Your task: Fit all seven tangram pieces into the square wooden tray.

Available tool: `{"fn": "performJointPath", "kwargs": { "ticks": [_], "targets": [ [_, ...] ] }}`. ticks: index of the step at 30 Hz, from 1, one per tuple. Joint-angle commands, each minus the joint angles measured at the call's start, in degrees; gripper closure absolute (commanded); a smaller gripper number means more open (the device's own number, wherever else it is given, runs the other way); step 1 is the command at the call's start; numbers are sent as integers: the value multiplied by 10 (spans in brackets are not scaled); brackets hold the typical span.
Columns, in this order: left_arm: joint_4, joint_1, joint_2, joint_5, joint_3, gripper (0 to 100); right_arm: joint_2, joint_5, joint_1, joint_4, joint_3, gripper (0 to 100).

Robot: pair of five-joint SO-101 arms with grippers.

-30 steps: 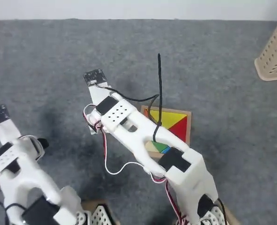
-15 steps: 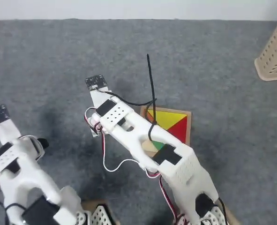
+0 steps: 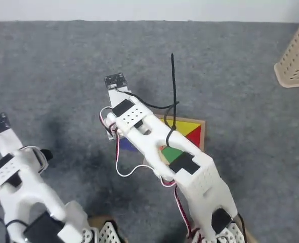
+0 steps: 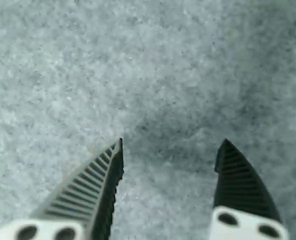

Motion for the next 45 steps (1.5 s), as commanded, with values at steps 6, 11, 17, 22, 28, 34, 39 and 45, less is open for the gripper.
{"fn": "performJointPath", "kwargs": {
  "ticks": [6,11,17,22,28,34,39,45],
  "targets": [
    [-11,2,-23,4,-1,720,-87,24,33,125,-48,883],
    [-11,2,-23,3,-1,720,-103,23,6,151,-47,798],
    [-11,2,-23,3,-1,720,-100,21,-23,135,-17,801],
    [-11,2,-23,3,-1,720,-101,21,-22,97,25,801],
    [-12,3,-23,3,-1,720,-95,8,-35,93,35,801],
    [-12,3,-23,3,-1,720,-69,-1,-46,76,34,802],
    [-12,3,-23,3,-1,720,-48,-1,-46,70,33,810],
    [-12,3,-23,3,-1,720,-41,1,-44,62,33,895]
  ]
}}
